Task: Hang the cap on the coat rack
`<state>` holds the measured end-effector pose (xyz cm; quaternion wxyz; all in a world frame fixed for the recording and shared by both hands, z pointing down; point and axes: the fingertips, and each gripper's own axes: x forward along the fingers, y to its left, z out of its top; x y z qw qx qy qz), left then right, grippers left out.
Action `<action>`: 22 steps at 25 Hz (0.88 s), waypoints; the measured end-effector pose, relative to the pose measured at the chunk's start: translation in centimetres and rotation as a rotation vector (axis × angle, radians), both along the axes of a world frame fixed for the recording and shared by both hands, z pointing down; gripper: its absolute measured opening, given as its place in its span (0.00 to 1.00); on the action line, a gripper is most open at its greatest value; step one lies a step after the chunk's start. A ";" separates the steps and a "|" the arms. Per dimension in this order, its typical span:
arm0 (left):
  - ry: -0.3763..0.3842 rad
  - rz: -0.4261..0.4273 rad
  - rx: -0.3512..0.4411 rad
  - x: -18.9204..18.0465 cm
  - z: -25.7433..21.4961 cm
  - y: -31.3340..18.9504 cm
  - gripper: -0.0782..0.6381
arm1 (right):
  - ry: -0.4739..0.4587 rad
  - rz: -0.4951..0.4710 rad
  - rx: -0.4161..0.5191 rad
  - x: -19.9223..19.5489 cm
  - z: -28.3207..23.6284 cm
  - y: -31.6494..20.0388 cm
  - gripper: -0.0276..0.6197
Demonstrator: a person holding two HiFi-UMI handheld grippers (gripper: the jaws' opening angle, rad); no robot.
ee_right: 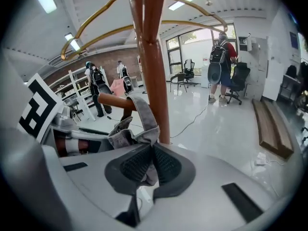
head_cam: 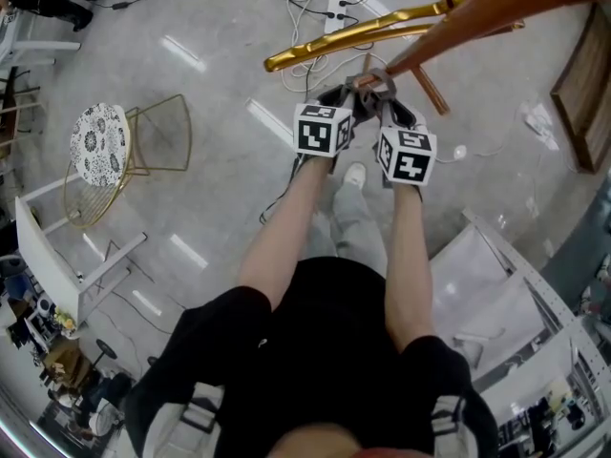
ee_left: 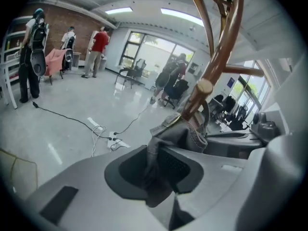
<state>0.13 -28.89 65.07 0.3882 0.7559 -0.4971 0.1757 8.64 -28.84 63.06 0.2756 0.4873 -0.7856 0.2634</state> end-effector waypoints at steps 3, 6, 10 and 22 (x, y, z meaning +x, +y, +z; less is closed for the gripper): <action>-0.035 0.066 -0.035 1.4 1.2 0.3 0.20 | 0.005 0.011 -0.017 0.6 1.3 0.0 0.05; -0.079 0.091 -0.018 2.1 1.2 0.4 0.31 | 0.004 0.036 -0.004 1.1 1.3 -0.3 0.05; -0.034 0.023 0.022 1.6 -1.0 1.3 0.35 | -0.005 0.103 0.010 2.1 0.7 -0.2 0.16; -0.113 -0.151 0.441 -0.2 -16.2 4.2 0.11 | -0.151 -0.098 0.392 -0.5 -14.1 3.4 0.04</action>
